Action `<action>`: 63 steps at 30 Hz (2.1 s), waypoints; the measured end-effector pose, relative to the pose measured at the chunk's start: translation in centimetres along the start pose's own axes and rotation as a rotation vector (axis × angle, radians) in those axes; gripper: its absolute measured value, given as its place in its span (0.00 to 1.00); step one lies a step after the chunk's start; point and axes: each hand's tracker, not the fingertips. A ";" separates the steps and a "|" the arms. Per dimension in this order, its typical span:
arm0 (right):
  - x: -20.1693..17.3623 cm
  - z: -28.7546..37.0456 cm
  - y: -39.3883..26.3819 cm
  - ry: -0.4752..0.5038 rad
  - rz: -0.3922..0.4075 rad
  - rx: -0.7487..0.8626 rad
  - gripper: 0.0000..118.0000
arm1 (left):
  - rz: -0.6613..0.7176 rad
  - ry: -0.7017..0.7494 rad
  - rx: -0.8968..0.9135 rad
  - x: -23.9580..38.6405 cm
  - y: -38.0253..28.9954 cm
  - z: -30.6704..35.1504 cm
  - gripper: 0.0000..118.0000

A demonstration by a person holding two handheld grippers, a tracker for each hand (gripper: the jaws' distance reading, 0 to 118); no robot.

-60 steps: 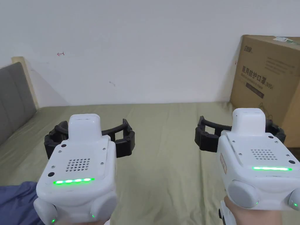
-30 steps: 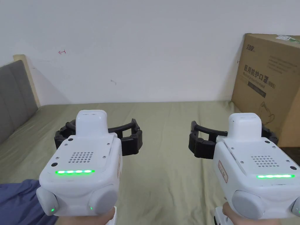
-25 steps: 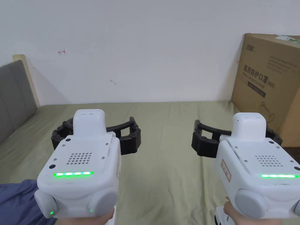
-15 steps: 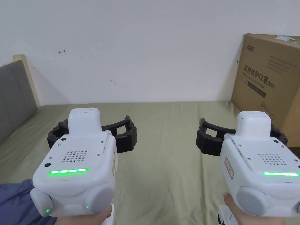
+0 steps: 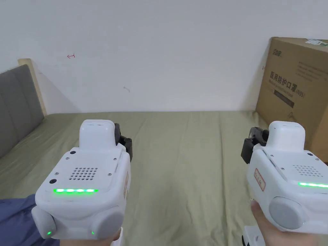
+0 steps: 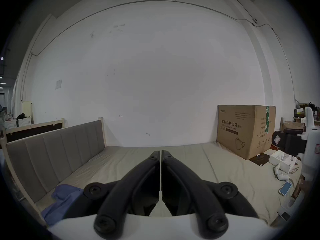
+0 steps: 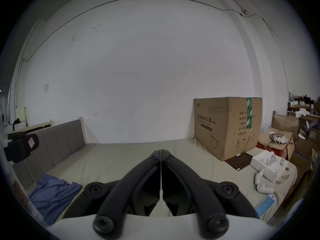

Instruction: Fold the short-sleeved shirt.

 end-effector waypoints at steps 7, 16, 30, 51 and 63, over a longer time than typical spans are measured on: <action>-1.0 0.3 -0.7 0.062 0.012 -0.008 0.00 | -0.018 0.030 -0.044 -1.5 -0.5 0.3 0.01; -14.6 -1.3 -1.9 0.418 0.087 -0.082 0.00 | 0.012 0.388 -0.087 -15.3 -1.6 7.0 0.01; -18.9 -2.4 -4.8 0.635 0.067 -0.247 0.00 | 0.278 0.422 -0.292 -26.4 -4.4 8.9 0.01; -13.4 -9.4 -11.9 0.503 0.169 -0.523 0.00 | 0.375 0.248 -1.228 -34.4 -29.6 -12.1 0.99; -12.4 -9.4 -12.4 0.466 0.168 -0.522 0.00 | 0.192 0.299 -1.096 -31.1 -28.4 -9.6 0.88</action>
